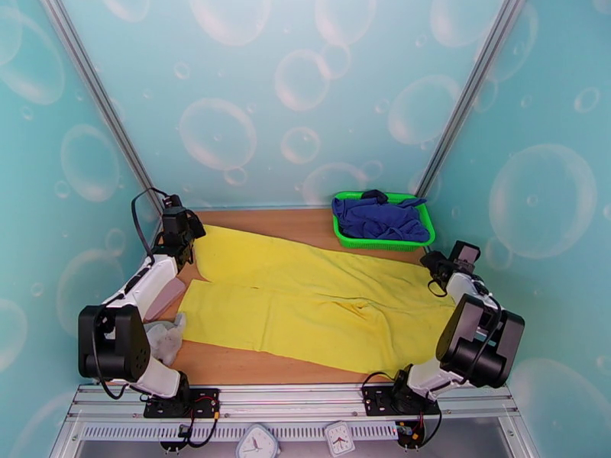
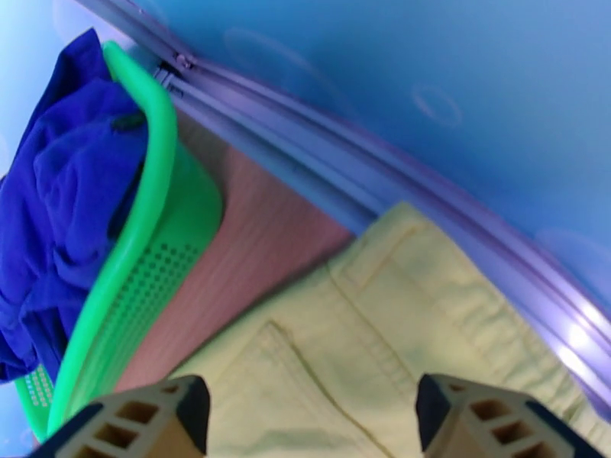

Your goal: Fold and stack the trousers

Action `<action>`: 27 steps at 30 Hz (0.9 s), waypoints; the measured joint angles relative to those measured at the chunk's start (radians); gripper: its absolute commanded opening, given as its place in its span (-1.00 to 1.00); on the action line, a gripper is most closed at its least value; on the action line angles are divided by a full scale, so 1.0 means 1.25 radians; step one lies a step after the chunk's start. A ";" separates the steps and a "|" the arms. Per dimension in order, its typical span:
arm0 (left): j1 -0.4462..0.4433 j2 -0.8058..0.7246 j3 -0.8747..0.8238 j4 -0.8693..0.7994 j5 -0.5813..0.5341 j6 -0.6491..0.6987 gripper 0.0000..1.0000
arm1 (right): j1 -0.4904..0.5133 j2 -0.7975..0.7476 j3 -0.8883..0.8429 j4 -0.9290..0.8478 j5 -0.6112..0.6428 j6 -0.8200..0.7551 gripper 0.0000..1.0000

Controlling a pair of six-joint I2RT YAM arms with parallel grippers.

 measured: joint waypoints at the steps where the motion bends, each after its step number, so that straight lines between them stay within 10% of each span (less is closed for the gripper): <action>1: 0.000 0.002 0.000 0.001 0.000 0.002 -1.00 | -0.002 0.011 0.010 0.001 0.002 0.001 0.51; 27: -0.001 0.011 0.000 0.002 0.000 0.009 -1.00 | -0.042 0.283 0.184 -0.036 -0.083 0.055 0.35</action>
